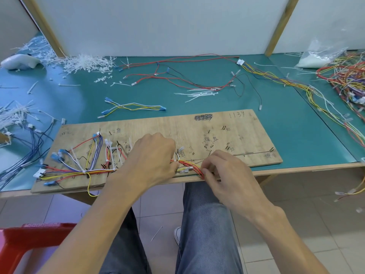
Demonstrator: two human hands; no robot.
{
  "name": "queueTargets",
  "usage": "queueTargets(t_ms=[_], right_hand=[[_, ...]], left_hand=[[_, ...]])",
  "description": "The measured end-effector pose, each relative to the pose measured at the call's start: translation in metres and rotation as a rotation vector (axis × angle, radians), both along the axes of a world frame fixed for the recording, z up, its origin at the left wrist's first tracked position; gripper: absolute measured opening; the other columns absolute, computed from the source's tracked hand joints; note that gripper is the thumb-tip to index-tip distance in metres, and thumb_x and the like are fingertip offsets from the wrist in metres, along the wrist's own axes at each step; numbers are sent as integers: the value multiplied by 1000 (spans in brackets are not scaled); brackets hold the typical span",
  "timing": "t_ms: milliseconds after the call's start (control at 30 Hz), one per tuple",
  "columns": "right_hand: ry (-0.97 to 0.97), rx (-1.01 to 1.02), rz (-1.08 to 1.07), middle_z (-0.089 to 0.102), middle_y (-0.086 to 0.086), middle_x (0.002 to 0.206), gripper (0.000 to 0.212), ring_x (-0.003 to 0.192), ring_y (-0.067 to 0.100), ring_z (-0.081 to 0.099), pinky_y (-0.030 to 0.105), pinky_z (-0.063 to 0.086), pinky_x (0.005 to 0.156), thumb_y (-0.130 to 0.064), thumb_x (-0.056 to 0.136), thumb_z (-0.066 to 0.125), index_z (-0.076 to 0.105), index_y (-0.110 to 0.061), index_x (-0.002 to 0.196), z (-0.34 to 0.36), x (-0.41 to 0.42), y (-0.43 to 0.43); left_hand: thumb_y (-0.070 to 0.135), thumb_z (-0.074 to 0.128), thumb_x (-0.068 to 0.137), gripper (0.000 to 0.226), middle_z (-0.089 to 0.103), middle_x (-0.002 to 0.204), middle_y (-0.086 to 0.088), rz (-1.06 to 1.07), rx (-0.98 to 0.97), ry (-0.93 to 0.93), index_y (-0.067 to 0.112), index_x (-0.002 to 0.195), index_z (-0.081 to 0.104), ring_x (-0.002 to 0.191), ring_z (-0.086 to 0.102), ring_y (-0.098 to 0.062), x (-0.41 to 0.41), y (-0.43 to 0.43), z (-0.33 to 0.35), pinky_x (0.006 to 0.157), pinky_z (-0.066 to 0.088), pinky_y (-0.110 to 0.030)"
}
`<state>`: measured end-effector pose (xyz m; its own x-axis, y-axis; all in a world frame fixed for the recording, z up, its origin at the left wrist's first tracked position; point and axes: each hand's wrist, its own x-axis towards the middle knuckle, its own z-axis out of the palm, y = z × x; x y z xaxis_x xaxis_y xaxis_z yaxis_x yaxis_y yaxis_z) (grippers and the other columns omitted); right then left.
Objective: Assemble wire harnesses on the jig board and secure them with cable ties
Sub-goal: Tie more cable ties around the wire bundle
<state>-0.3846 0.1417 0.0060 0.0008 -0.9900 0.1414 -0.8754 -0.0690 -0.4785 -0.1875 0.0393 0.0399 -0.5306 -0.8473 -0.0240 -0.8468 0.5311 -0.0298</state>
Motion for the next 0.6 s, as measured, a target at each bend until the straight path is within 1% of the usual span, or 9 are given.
queueTargets(t_ms=[67, 100, 167, 233, 300, 333, 400, 500, 600], right_hand=[[-12, -16, -9, 63, -11, 92, 6, 86, 15, 58, 43, 50, 76, -30, 104, 57, 60, -29, 99, 0, 0, -1], [-15, -22, -8, 64, -10, 89, 7, 83, 18, 58, 45, 50, 75, -31, 106, 54, 58, -29, 100, 0, 0, -1], [-38, -32, 5, 64, -9, 82, 8, 78, 21, 58, 47, 48, 72, -31, 108, 52, 56, -28, 101, 0, -1, -3], [-88, -35, -6, 61, -12, 75, 9, 73, 17, 56, 45, 48, 71, -31, 107, 56, 60, -27, 99, 0, -7, -4], [-99, -35, -55, 58, -14, 68, 14, 68, 11, 54, 42, 49, 67, -38, 103, 62, 65, -29, 94, 1, -21, -6], [-94, -25, -78, 59, -15, 66, 18, 66, 10, 55, 39, 49, 65, -45, 101, 63, 67, -30, 91, 2, -30, -6], [-93, 3, -106, 63, -16, 68, 24, 69, 8, 58, 31, 47, 61, -55, 94, 66, 69, -33, 85, 4, -48, -6], [-114, 15, -167, 65, -25, 78, 22, 73, 5, 59, 28, 42, 59, -52, 92, 73, 70, -36, 76, 6, -71, -10], [-130, 28, -238, 66, -20, 70, 23, 69, 7, 59, 31, 44, 60, -52, 90, 77, 73, -36, 73, 8, -85, -15]], left_hand=[[57, 70, 85, 35, 47, 75, -3, -1, 1, 10, 23, 89, 71, 74, 40, -27, -3, 0, 0, 66, 36, -34], [58, 70, 85, 35, 48, 75, -4, 8, 4, 23, 22, 86, 69, 74, 40, -27, -3, -1, 0, 66, 38, -35], [59, 67, 87, 38, 50, 72, -4, 28, 22, 55, 21, 82, 70, 74, 46, -29, 0, -2, -2, 67, 46, -37], [64, 61, 88, 44, 64, 79, -5, 38, 49, 80, 22, 86, 76, 78, 56, -30, 4, -4, -3, 72, 52, -39], [70, 55, 90, 53, 68, 81, -3, 44, 52, 92, 23, 87, 78, 79, 61, -29, 6, -4, -4, 73, 53, -38], [72, 53, 91, 56, 64, 75, -3, 54, 39, 95, 22, 84, 77, 76, 59, -29, 6, -4, -5, 71, 52, -38], [72, 52, 92, 57, 47, 63, -2, 83, -5, 106, 20, 75, 69, 69, 49, -29, 1, 0, -7, 64, 45, -38], [72, 59, 89, 52, 25, 60, 2, 101, -62, 129, 24, 68, 58, 65, 37, -28, -9, 7, -8, 59, 33, -35], [73, 66, 84, 54, 16, 60, 3, 117, -118, 136, 21, 69, 60, 64, 34, -28, -18, 10, -9, 59, 31, -34]])
